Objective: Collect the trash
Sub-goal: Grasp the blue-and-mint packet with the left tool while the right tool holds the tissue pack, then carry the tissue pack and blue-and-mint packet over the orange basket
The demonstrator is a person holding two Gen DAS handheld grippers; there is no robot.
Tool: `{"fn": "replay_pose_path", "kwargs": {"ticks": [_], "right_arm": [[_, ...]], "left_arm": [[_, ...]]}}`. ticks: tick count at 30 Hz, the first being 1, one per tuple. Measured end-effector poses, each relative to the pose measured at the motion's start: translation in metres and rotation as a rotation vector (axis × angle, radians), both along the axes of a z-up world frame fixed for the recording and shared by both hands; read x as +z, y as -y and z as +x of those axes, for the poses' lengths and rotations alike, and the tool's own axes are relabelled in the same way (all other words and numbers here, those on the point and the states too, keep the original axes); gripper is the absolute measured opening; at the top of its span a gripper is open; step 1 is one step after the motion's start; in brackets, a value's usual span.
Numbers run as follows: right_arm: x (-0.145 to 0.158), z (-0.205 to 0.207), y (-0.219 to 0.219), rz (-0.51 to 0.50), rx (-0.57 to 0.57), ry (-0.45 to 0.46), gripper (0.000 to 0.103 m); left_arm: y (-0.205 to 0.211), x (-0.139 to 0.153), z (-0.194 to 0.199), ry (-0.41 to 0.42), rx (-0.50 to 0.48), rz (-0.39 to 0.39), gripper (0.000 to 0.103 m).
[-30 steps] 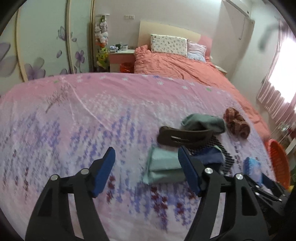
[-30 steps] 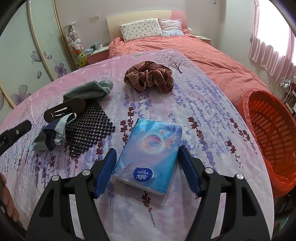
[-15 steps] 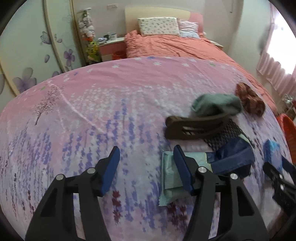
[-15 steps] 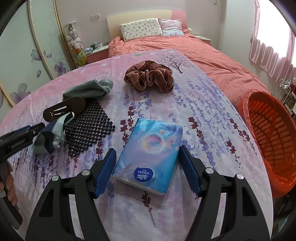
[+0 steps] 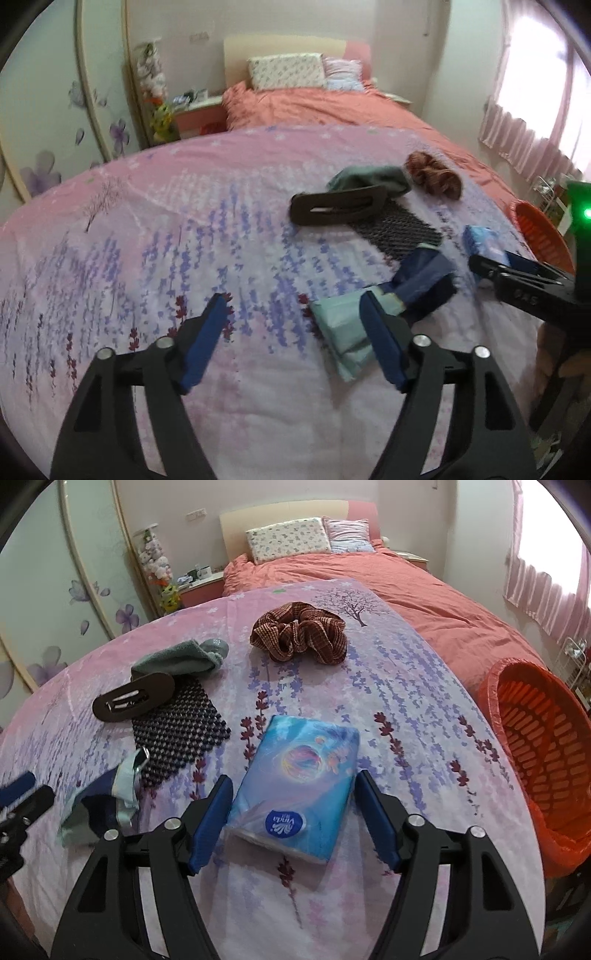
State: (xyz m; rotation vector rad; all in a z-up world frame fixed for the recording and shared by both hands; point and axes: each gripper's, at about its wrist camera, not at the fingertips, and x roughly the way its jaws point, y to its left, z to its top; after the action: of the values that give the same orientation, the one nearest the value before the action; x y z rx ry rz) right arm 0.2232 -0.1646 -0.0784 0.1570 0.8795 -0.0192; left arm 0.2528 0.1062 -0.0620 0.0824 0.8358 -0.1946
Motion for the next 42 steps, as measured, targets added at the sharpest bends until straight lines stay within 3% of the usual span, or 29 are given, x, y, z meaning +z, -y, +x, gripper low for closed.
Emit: {"fn": "replay_pose_path", "kwargs": {"ticks": [5, 11, 14, 15, 18, 19, 21, 28, 42], "right_arm": [[0.001, -0.009, 0.013, 0.016, 0.011, 0.007, 0.059], [0.0, -0.011, 0.014, 0.018, 0.016, 0.006, 0.06], [0.001, -0.012, 0.012, 0.013, 0.016, 0.004, 0.06], [0.001, -0.013, 0.013, 0.015, 0.016, 0.005, 0.06], [0.002, -0.011, 0.012, 0.022, 0.017, 0.006, 0.06], [0.002, -0.011, 0.012, 0.025, 0.017, 0.007, 0.061], [0.003, -0.01, 0.013, 0.024, 0.017, 0.006, 0.06], [0.003, -0.01, 0.011, 0.021, 0.022, 0.007, 0.062], [0.003, -0.005, 0.002, -0.045, 0.026, -0.012, 0.065]], "left_arm": [[0.029, -0.003, -0.005, 0.019, -0.088, 0.041, 0.081], [0.071, -0.021, 0.008, -0.009, -0.164, 0.145, 0.082], [0.076, -0.029, 0.018, -0.026, -0.111, 0.177, 0.077], [0.072, -0.032, 0.025, -0.057, -0.062, 0.159, 0.068], [0.047, -0.035, 0.036, -0.11, 0.05, 0.047, 0.058], [0.041, -0.034, 0.036, -0.108, 0.081, 0.047, 0.051], [0.029, -0.034, 0.035, -0.108, 0.135, 0.052, 0.048], [-0.005, -0.034, 0.033, -0.094, 0.202, 0.037, 0.049], [-0.018, -0.033, 0.013, -0.069, 0.232, 0.007, 0.05]]}}
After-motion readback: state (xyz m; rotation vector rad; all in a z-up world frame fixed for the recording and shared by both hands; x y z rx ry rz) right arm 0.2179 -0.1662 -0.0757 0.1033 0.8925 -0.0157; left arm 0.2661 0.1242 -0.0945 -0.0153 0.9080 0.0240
